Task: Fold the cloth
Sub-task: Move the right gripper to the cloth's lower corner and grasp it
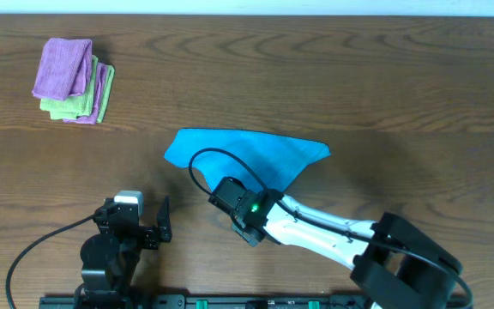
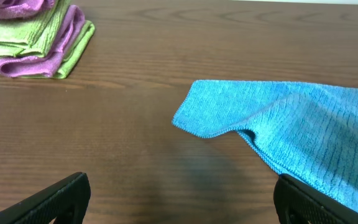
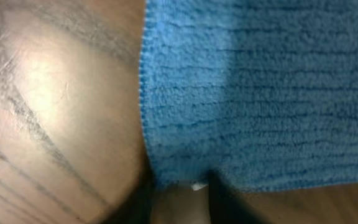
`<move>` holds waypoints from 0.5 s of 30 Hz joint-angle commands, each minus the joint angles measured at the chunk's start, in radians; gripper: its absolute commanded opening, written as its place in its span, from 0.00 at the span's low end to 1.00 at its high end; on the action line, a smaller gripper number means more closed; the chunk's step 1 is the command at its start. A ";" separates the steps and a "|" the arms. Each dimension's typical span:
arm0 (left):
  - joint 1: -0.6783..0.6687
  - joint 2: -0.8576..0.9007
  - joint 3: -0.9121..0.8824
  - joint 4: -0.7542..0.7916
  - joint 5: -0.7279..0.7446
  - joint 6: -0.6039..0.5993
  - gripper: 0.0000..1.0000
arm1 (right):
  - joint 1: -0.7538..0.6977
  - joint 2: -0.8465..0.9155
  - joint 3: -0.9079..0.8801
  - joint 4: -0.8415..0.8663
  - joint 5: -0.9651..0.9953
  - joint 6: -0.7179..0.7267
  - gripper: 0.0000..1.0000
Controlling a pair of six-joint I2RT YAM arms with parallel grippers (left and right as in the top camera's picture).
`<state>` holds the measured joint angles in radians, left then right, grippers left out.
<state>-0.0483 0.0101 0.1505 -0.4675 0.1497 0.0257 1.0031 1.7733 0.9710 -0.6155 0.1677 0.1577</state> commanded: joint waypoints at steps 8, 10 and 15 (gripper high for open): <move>0.004 -0.006 -0.018 -0.002 -0.003 -0.004 0.95 | -0.011 0.011 0.114 -0.018 0.050 0.022 0.01; 0.004 -0.006 -0.018 -0.002 -0.003 -0.004 0.95 | -0.018 0.012 0.160 -0.032 0.071 0.016 0.01; 0.004 -0.006 -0.018 -0.002 -0.003 -0.004 0.95 | -0.051 0.012 0.237 -0.022 0.146 -0.025 0.02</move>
<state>-0.0483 0.0101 0.1505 -0.4675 0.1497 0.0261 0.9798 1.7760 1.1694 -0.6415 0.2409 0.1570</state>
